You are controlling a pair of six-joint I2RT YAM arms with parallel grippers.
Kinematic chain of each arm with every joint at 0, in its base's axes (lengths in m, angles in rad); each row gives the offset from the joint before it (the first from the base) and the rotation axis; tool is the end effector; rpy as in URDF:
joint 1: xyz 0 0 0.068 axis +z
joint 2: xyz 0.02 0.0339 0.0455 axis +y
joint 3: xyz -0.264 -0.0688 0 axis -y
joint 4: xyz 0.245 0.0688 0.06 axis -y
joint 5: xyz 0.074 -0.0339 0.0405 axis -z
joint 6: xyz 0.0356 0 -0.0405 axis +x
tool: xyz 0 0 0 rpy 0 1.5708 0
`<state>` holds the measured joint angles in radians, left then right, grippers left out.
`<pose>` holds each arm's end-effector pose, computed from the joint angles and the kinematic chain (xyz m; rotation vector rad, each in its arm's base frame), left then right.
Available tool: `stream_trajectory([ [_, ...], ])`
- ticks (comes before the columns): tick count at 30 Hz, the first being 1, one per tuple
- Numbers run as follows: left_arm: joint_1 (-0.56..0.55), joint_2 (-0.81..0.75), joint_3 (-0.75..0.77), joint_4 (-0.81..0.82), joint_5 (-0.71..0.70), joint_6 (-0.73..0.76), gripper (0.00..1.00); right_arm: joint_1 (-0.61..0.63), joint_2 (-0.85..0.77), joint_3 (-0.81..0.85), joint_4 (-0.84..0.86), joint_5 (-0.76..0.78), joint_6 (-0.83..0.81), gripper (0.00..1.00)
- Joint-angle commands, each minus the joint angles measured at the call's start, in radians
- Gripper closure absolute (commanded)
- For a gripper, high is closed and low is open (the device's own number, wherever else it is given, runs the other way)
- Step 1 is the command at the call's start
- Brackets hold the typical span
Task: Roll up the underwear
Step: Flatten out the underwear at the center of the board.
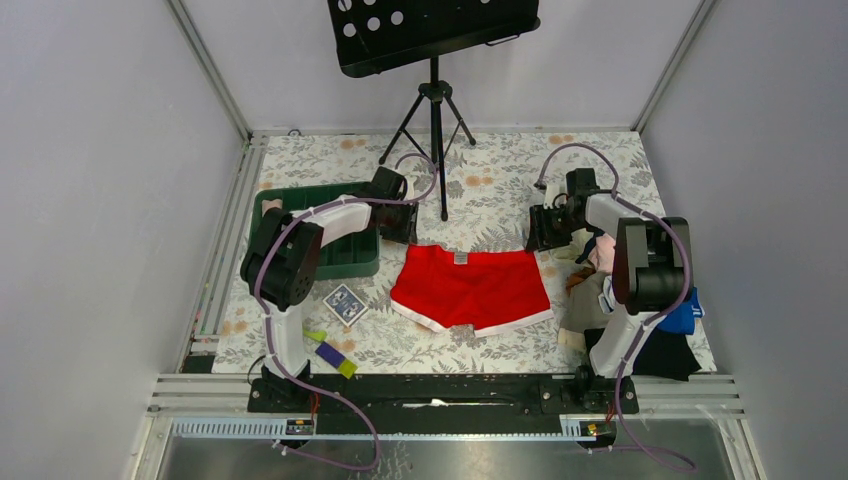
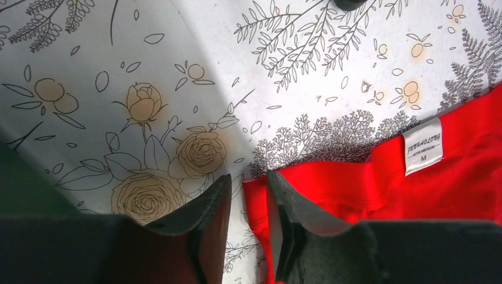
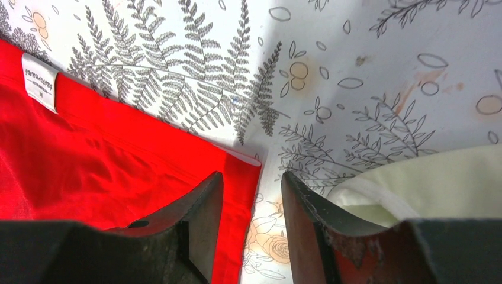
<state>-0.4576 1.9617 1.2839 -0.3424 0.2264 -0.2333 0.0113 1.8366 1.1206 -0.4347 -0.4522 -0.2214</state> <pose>0.3606 -0.1865 0.1581 0.3809 2.6221 -0.5366 0.3566 0.0196 0.1559 -0.4333 2.5963 0.5427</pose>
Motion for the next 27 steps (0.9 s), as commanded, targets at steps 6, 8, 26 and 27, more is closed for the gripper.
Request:
stream_trajectory([
  [6, -0.005, 0.012, -0.008, 0.004, 0.013, 0.028, 0.54, 0.021, 0.042, 0.019, -0.007, 0.011, -0.015, 0.54],
  [8, -0.015, 0.018, -0.006, -0.003, -0.007, 0.041, 0.57, 0.032, 0.046, 0.011, -0.005, 0.029, -0.015, 0.54],
  [26, -0.034, -0.059, -0.020, -0.081, -0.043, 0.074, 0.59, 0.078, 0.069, -0.012, -0.007, 0.117, 0.006, 0.58],
  [27, -0.030, -0.071, -0.020, -0.082, -0.050, 0.065, 0.58, 0.078, 0.066, -0.014, -0.008, 0.118, 0.007, 0.58],
])
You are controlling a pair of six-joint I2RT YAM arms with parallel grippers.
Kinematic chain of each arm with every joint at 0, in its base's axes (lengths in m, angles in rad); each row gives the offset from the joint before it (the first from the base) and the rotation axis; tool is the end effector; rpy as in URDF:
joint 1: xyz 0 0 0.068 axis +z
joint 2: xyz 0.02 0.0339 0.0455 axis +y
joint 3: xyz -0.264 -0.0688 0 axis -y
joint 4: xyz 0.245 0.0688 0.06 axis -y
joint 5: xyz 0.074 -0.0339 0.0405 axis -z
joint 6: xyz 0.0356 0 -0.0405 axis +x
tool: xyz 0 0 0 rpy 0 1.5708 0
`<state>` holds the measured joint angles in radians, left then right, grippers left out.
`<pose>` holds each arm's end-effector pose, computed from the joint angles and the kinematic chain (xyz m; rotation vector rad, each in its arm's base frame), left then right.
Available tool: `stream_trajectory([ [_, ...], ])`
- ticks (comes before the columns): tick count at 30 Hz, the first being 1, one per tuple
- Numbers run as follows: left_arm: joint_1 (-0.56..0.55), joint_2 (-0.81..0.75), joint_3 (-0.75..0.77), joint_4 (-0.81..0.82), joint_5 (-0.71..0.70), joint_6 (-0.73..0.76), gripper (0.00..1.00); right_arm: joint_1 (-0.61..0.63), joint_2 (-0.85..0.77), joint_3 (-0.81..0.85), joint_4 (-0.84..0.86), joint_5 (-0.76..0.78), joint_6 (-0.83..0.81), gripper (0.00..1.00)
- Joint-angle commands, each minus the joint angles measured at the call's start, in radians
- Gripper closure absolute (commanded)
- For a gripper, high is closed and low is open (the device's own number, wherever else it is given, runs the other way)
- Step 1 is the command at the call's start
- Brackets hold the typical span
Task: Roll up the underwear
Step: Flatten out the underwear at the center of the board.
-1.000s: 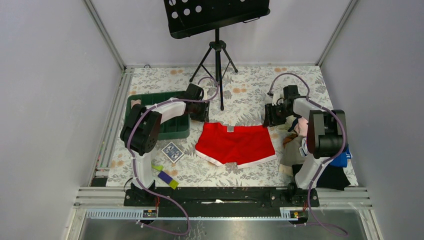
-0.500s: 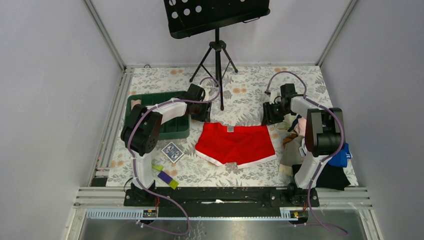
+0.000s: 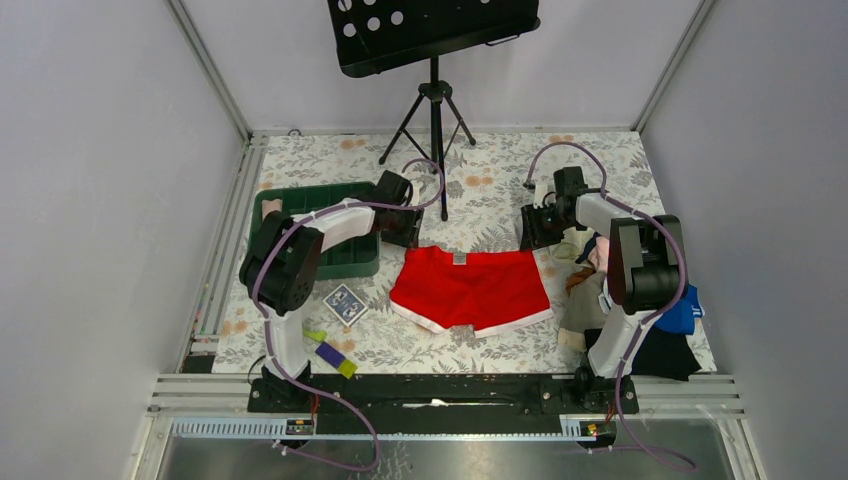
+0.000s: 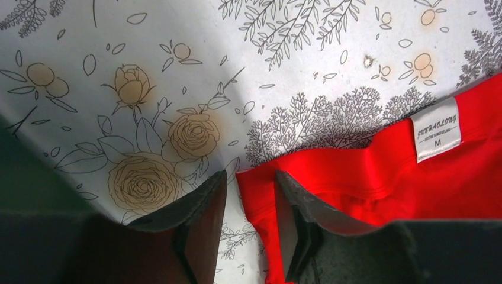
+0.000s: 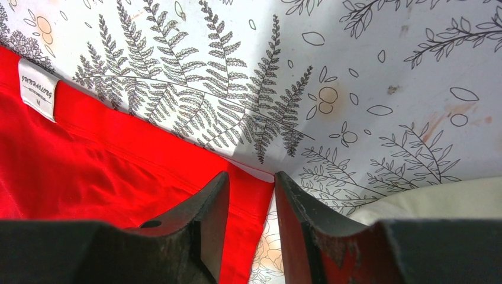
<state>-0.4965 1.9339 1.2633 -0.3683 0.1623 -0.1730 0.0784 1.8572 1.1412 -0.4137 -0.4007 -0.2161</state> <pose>0.3475 -0.1948 0.1610 0.4860 2.6131 -0.4419 0.3622 0.0424 0.1546 -0.5052 2.5886 0.4931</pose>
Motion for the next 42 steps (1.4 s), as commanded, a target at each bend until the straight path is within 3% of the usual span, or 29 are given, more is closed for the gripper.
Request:
stream_trajectory([
  [1, 0.011, -0.053, -0.001, -0.058, 0.003, -0.002, 0.58, 0.011, 0.042, -0.036, -0.029, 0.068, 0.001, 0.58],
  [7, 0.004, -0.082, -0.036, -0.071, -0.012, -0.011, 0.56, 0.011, 0.015, -0.034, -0.043, 0.118, 0.005, 0.57],
  [18, -0.002, 0.004, -0.029, -0.061, 0.028, -0.014, 0.55, 0.010, -0.069, -0.061, -0.075, 0.127, 0.048, 0.47],
  [30, -0.040, 0.052, -0.004, -0.049, 0.015, 0.009, 0.63, 0.009, -0.063, -0.101, -0.064, 0.144, 0.049, 0.52],
  [34, -0.075, 0.087, 0.013, -0.050, -0.022, 0.023, 0.69, 0.009, -0.039, -0.099, -0.045, 0.160, 0.053, 0.53],
  [38, -0.083, 0.094, 0.014, -0.053, -0.070, 0.024, 0.87, 0.009, -0.003, -0.094, -0.045, 0.167, 0.043, 0.59],
  [40, -0.083, 0.089, 0.007, -0.051, -0.091, 0.028, 0.97, 0.009, 0.021, -0.091, -0.044, 0.156, 0.044, 0.65],
  [42, -0.083, 0.080, 0.002, -0.050, -0.107, 0.029, 1.00, 0.009, 0.038, -0.093, -0.033, 0.140, 0.059, 0.73],
])
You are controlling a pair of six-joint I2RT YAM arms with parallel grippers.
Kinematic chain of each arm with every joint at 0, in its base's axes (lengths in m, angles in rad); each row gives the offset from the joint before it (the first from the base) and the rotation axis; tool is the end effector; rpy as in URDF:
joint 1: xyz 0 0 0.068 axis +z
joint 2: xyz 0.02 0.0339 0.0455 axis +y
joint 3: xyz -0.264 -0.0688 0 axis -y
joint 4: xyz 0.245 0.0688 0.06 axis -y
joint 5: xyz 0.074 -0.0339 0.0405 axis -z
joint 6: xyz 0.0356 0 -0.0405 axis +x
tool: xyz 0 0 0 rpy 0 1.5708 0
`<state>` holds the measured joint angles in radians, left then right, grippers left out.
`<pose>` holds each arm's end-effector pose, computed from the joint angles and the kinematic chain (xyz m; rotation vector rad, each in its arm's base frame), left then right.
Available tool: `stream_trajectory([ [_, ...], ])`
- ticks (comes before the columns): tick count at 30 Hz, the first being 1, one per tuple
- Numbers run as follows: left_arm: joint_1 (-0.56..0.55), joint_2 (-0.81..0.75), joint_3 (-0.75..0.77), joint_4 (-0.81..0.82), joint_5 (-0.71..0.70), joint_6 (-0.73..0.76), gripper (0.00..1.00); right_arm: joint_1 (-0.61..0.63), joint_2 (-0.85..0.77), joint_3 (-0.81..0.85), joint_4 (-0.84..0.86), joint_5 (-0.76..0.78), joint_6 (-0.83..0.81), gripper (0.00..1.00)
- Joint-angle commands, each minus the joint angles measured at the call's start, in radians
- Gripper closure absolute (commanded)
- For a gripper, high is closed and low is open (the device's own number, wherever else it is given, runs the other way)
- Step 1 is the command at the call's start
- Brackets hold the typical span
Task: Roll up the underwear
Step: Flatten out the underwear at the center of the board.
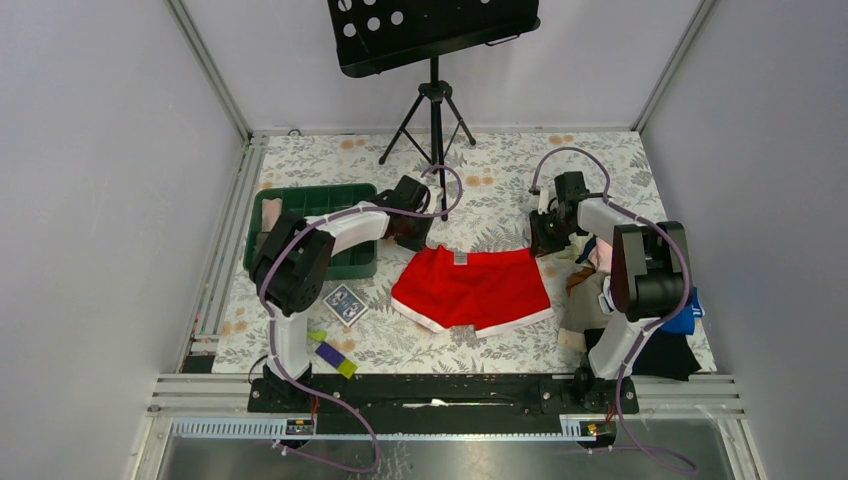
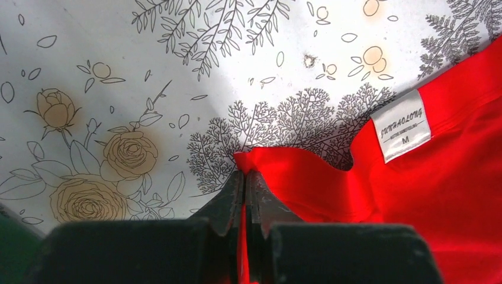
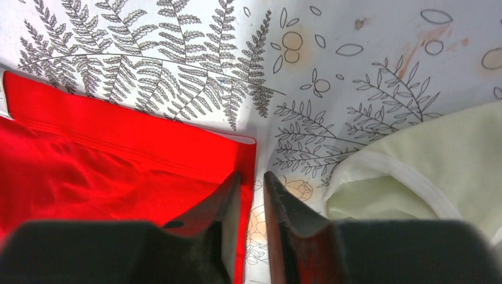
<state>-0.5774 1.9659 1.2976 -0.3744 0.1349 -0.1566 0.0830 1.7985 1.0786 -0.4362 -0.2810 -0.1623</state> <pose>0.3377 -0.2257 0.1580 0.6040 2.5953 -0.4264 0.3449 0.0386 0.1552 -0.4094 2.6653 0.3584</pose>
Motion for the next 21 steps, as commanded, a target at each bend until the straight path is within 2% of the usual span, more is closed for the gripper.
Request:
stream_trajectory([
  [1, -0.002, 0.041, -0.032, -0.044, -0.091, 0.012, 1.00, 0.004, 0.105, -0.028, -0.009, 0.012, 0.009, 0.82],
  [3, -0.001, 0.018, -0.032, -0.047, -0.121, 0.007, 1.00, 0.005, 0.099, -0.025, -0.008, -0.010, 0.010, 0.97],
  [4, 0.000, 0.001, -0.030, -0.049, -0.129, 0.001, 1.00, 0.005, 0.084, -0.027, -0.006, -0.026, 0.004, 1.00],
  [7, 0.005, -0.070, -0.029, -0.058, -0.188, -0.020, 1.00, 0.002, 0.006, -0.034, -0.004, -0.056, -0.004, 1.00],
  [13, 0.011, -0.178, -0.020, -0.069, -0.201, -0.049, 1.00, -0.014, -0.197, -0.058, -0.020, -0.099, 0.000, 1.00],
  [21, 0.021, -0.333, -0.033, -0.063, -0.069, -0.066, 1.00, -0.020, -0.495, -0.136, 0.023, -0.165, 0.127, 1.00],
])
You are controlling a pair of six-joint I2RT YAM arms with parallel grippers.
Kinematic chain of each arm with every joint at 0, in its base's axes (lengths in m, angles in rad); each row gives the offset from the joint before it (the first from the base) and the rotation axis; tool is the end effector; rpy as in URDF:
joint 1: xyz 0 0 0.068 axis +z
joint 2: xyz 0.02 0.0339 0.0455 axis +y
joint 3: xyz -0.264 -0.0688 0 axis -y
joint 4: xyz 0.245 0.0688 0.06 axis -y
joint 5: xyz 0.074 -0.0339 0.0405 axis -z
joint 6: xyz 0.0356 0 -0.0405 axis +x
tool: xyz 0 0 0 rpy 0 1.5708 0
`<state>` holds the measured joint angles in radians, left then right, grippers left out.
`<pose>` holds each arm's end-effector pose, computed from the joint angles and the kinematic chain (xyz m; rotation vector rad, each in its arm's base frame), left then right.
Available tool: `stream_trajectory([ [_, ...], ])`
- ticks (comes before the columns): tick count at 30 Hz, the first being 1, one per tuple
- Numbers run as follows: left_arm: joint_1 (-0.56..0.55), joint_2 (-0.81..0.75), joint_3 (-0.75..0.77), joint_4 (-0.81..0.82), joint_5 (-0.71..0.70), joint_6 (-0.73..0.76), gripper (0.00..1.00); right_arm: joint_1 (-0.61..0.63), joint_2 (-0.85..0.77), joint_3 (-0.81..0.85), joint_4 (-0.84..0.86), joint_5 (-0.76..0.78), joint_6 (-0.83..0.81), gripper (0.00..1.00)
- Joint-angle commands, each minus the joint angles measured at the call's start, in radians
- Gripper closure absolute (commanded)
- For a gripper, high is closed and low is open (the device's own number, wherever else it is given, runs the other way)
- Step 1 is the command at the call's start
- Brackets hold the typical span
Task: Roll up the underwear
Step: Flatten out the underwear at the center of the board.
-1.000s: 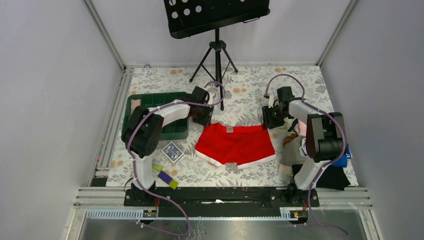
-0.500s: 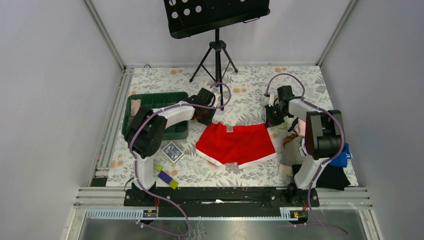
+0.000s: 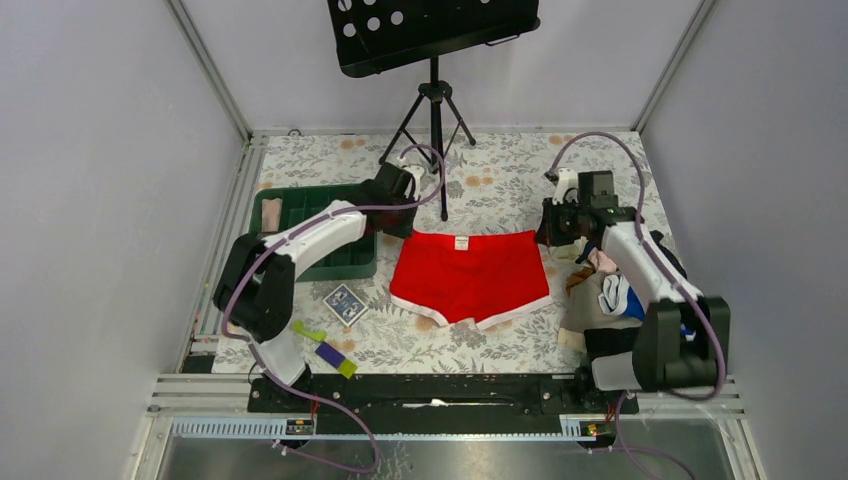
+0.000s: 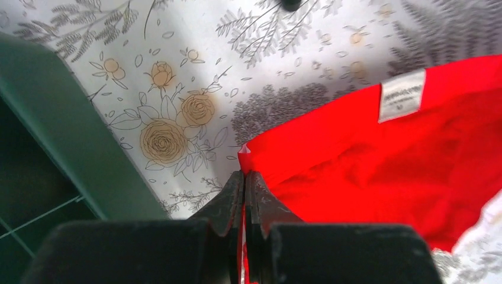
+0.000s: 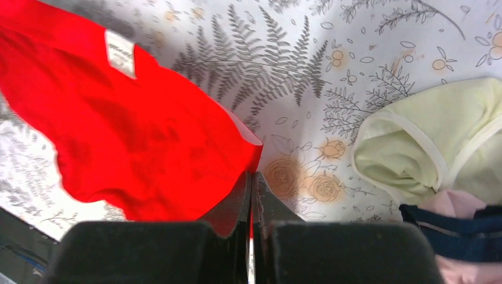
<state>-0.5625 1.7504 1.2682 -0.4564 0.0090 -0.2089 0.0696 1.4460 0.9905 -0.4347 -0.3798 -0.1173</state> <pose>0.3186 -0.2012 0.2244 0.4504 2.4999 -0.3231 0.2993 0.0341 0.2383 -0.3896 2.3930 0.4444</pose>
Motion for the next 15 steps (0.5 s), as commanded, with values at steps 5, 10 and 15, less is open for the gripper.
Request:
stream_trajectory([
  [5, 0.006, -0.270, -0.062, 0.046, 0.092, 0.003, 1.00, -0.007, -0.278, -0.070, -0.002, -0.106, 0.157, 1.00],
  [10, 0.006, -0.382, -0.070, 0.056, 0.088, 0.015, 1.00, -0.007, -0.389, -0.027, -0.013, -0.075, 0.179, 1.00],
  [15, 0.006, -0.423, -0.041, 0.028, 0.094, 0.012, 1.00, -0.007, -0.433, 0.031, -0.033, -0.064, 0.202, 1.00],
])
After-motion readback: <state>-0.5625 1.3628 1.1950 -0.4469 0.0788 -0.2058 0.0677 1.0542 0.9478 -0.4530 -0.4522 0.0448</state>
